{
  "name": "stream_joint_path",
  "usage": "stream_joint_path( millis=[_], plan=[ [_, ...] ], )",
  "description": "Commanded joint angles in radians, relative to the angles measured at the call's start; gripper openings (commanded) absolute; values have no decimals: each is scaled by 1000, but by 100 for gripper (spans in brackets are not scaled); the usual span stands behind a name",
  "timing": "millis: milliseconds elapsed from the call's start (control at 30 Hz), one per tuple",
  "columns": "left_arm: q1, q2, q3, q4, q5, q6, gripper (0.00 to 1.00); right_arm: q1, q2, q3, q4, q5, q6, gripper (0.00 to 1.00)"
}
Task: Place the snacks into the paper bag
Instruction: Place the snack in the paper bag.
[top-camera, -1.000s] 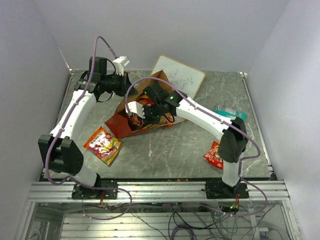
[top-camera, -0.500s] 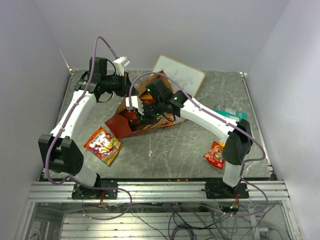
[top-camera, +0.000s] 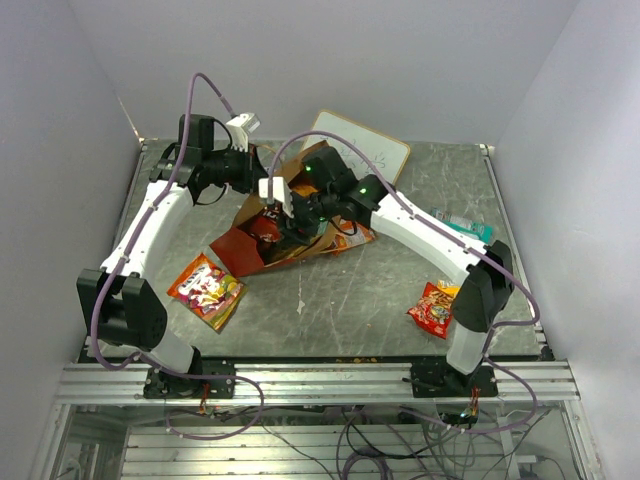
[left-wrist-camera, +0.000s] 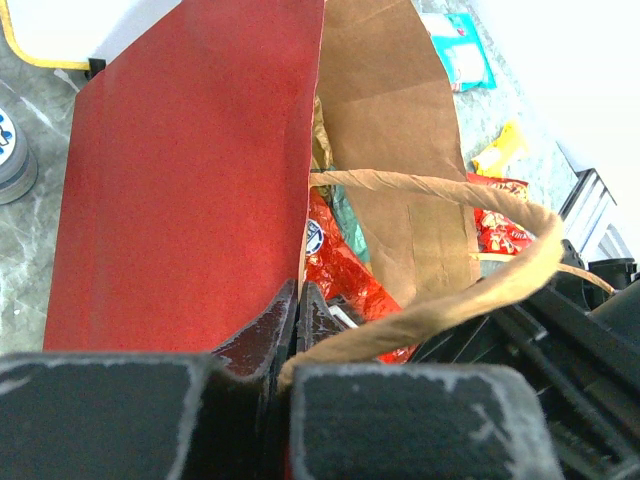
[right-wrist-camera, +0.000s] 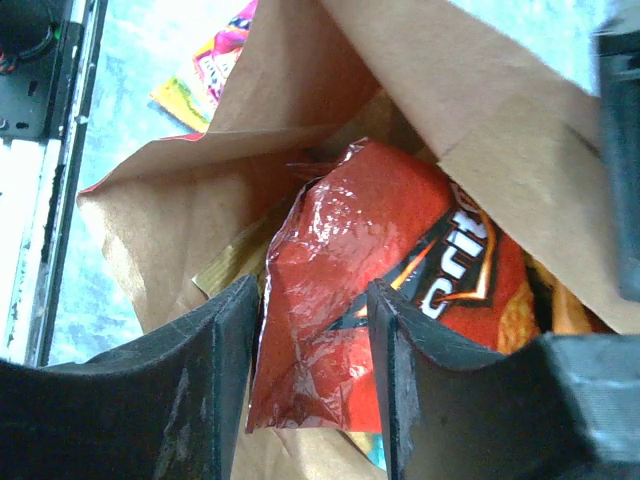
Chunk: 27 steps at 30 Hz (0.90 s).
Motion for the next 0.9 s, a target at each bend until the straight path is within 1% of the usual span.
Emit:
stream_joint_path(
  millis=[0,167,267,400,433,567,867],
  plan=[
    [-5,-30,-2,56,48,2,7,-27,-63,15,79,-32,68,49],
    [-5,-36,-7,59,44,4,7,-33,-43,-14,118,-46,129,49],
    [-5,-37,-7,60,42,6,7,-38,-43,-53,169,-62,181,52],
    [-5,-37,-8,62,39,1,7,-44,-43,-99,265,-3,260,52],
    [-5,-38,-8,62,38,1,7,-44,-40,-109,280,15,273,50],
    [-5,-43,-7,67,30,-6,7,-43,-26,-153,340,93,325,38],
    [-5,-31,-4,70,-7,-24,7,-40,44,-198,397,130,395,30]
  ],
)
